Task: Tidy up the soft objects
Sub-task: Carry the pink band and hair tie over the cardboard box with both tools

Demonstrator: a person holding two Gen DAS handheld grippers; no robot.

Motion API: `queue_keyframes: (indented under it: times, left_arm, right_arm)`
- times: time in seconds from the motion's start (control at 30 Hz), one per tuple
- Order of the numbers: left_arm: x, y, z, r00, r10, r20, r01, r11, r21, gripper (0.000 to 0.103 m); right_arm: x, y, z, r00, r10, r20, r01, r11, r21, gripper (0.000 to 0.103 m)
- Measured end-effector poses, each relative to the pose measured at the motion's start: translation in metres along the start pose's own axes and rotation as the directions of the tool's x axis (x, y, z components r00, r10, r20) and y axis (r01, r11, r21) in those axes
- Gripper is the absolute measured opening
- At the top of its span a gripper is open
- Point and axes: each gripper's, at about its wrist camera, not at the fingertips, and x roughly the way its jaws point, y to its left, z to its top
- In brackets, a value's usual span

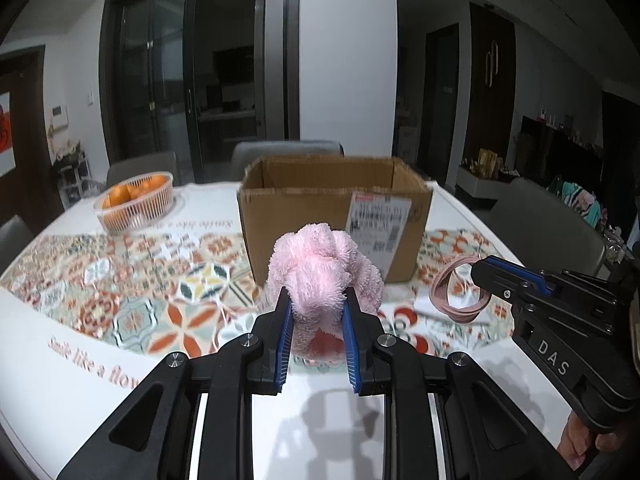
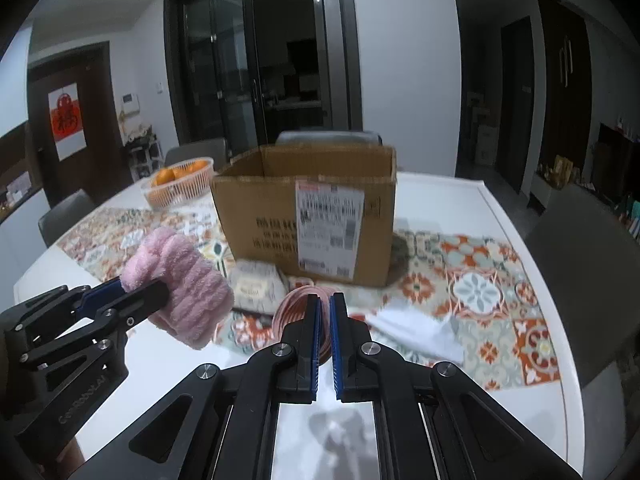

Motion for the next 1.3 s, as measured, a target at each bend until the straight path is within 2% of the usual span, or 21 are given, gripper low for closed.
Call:
queue_keyframes:
  times: [0.43,0.83,1.1,1.3]
  left_arm:
    - [-0.002,0.011,0.052,0.989,0.023,0.149,-0.026,1.0,0.014,0.023]
    - [0.01,0.018,0.095,0.968,0.029,0.248,-0.037,0.999,0.026,0.023]
    - [0.037,0.025,0.116,0.966,0.026,0.258,-0.035,0.999,0.032,0.023]
    - [0.068,0.027,0.124,0.972,0.018,0.234,-0.026,0.999,0.032,0.023]
  right_arm:
    - [-0.006,0.003,0.052,0.987,0.003,0.163,-0.004,1.0,0.004,0.007]
    - [0.002,0.007,0.093,0.965,-0.005,0.262,0.005,1.0,-0.002,0.007]
    - [0.024,0.006,0.114,0.959,0.003,0.283,-0.003,1.0,-0.001,0.007]
    - [0.052,0.004,0.122,0.965,0.015,0.26,-0.015,1.0,0.001,0.007]
